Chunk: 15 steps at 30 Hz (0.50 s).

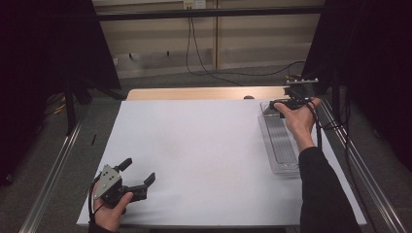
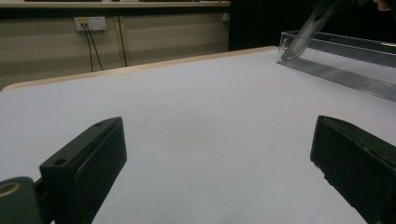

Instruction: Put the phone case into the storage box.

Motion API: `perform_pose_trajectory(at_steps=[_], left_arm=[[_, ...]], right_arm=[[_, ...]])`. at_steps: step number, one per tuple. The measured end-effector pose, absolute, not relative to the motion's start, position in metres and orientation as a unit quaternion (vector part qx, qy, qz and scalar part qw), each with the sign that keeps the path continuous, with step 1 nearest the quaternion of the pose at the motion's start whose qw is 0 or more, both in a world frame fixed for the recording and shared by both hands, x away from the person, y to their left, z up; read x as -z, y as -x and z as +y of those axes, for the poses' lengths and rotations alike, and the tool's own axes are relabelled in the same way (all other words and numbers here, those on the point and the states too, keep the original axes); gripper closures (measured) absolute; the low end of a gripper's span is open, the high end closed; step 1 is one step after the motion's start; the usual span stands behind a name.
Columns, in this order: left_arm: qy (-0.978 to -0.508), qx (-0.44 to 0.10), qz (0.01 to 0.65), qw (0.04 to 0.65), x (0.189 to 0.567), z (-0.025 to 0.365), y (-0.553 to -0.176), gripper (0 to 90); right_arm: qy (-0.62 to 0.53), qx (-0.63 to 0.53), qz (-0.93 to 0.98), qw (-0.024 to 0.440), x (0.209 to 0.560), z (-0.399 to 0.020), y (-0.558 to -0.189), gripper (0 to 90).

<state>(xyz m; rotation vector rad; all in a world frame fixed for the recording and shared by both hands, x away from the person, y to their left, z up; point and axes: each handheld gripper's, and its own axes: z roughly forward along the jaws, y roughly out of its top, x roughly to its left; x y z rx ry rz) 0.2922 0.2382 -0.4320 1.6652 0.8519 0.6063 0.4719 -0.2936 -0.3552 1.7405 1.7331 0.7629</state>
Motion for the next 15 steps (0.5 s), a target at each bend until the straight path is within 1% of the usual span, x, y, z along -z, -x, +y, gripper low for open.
perform_pose_trajectory(at_steps=[6, 15], left_arm=[[-0.702, -0.253, 0.363, 0.558, 0.432, 0.237, -0.292, 3.5], [-0.702, -0.252, 0.360, 0.561, 0.432, 0.237, -0.292, 3.5]], right_arm=[[-0.647, -0.281, 0.643, 0.298, 0.355, -0.287, -0.479, 11.7], [-0.649, -0.281, 0.639, 0.302, 0.354, -0.286, -0.484, 11.7]])
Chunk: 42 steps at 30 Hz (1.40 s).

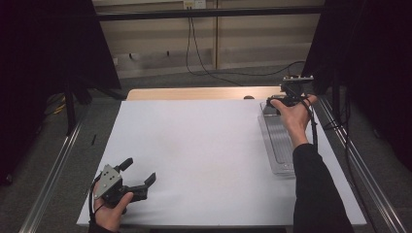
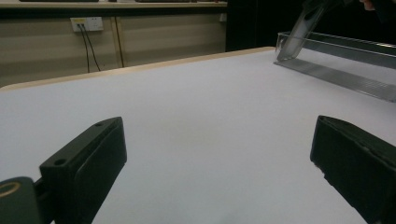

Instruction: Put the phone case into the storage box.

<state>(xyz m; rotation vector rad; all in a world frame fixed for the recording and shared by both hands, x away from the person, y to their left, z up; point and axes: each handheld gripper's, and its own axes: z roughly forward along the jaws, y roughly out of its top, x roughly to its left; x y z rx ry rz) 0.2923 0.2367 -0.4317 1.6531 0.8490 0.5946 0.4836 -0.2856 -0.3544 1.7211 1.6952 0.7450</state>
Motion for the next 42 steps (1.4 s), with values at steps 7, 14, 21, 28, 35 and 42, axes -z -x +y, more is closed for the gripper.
perform_pose_trajectory(at_steps=[7, 14, 21, 28, 35, 42], left_arm=[[-0.704, -0.253, 0.356, 0.561, 0.432, 0.237, -0.293, 3.6], [-0.705, -0.252, 0.354, 0.560, 0.432, 0.237, -0.293, 3.6], [-0.705, -0.250, 0.356, 0.561, 0.432, 0.236, -0.293, 3.6], [-0.705, -0.251, 0.353, 0.561, 0.432, 0.236, -0.293, 3.6], [-0.703, -0.250, 0.357, 0.562, 0.432, 0.236, -0.293, 3.6], [-0.705, -0.250, 0.355, 0.560, 0.432, 0.236, -0.293, 3.5]], right_arm=[[-0.650, -0.284, 0.633, 0.311, 0.355, -0.285, -0.489, 11.6], [-0.650, -0.285, 0.629, 0.318, 0.355, -0.282, -0.493, 11.6], [-0.649, -0.289, 0.625, 0.321, 0.356, -0.282, -0.495, 11.6], [-0.649, -0.292, 0.622, 0.327, 0.357, -0.281, -0.497, 11.6], [-0.649, -0.292, 0.619, 0.331, 0.357, -0.281, -0.499, 11.7], [-0.649, -0.293, 0.618, 0.332, 0.358, -0.281, -0.500, 11.6]])
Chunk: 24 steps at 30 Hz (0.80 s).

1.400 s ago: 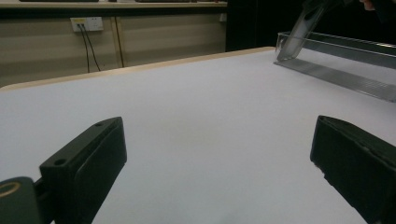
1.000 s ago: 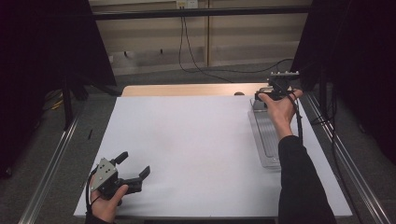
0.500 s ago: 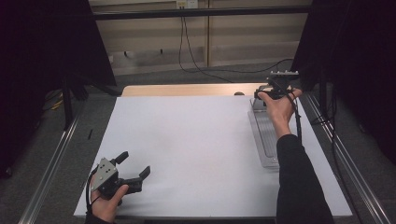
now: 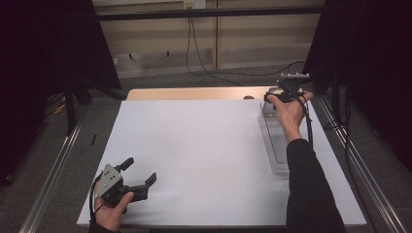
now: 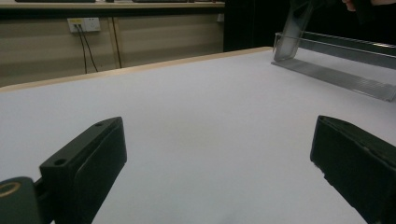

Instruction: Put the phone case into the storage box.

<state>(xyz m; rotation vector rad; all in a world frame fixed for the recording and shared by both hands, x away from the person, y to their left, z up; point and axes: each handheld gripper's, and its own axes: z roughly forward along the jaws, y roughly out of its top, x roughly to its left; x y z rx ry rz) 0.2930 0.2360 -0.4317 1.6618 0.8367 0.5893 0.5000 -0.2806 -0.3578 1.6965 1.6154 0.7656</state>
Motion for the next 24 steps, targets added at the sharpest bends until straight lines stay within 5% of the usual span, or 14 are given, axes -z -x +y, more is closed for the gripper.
perform_pose_trajectory(at_steps=[24], left_arm=[[-0.709, -0.251, 0.352, 0.557, 0.4321, 0.2360, -0.2931, 3.5]], right_arm=[[-0.638, -0.304, 0.613, 0.352, 0.3630, -0.2803, -0.5101, 11.1]])
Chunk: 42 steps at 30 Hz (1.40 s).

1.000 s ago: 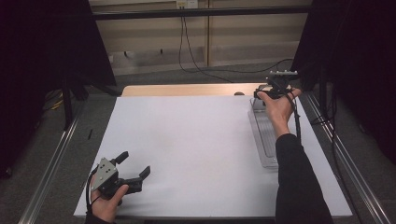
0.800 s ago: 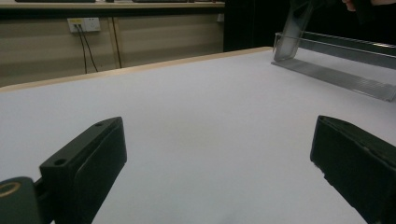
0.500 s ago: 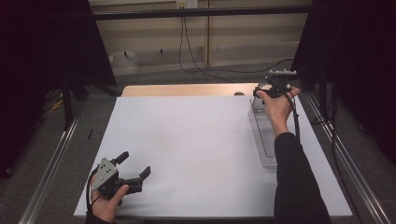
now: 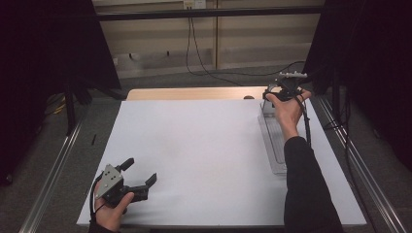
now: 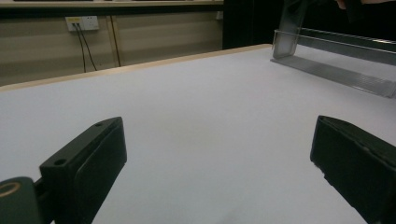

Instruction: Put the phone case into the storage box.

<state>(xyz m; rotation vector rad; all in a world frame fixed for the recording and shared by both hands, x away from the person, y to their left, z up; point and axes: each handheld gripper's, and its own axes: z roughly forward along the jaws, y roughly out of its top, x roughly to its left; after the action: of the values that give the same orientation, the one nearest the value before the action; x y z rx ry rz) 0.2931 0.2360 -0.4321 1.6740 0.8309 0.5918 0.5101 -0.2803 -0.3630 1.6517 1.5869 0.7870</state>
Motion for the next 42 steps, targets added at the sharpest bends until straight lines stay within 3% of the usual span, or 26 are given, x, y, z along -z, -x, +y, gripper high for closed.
perform_pose_trajectory(at_steps=[17, 30, 42], left_arm=[[-0.714, -0.250, 0.352, 0.551, 0.432, 0.236, -0.293, 3.5], [-0.712, -0.239, 0.355, 0.556, 0.433, 0.235, -0.294, 3.5], [-0.713, -0.242, 0.352, 0.555, 0.433, 0.233, -0.294, 3.5]], right_arm=[[-0.626, -0.325, 0.620, 0.344, 0.368, -0.286, -0.515, 10.3], [-0.616, -0.357, 0.621, 0.328, 0.366, -0.290, -0.515, 0.6], [-0.592, -0.403, 0.613, 0.335, 0.360, -0.293, -0.513, 0.2]])
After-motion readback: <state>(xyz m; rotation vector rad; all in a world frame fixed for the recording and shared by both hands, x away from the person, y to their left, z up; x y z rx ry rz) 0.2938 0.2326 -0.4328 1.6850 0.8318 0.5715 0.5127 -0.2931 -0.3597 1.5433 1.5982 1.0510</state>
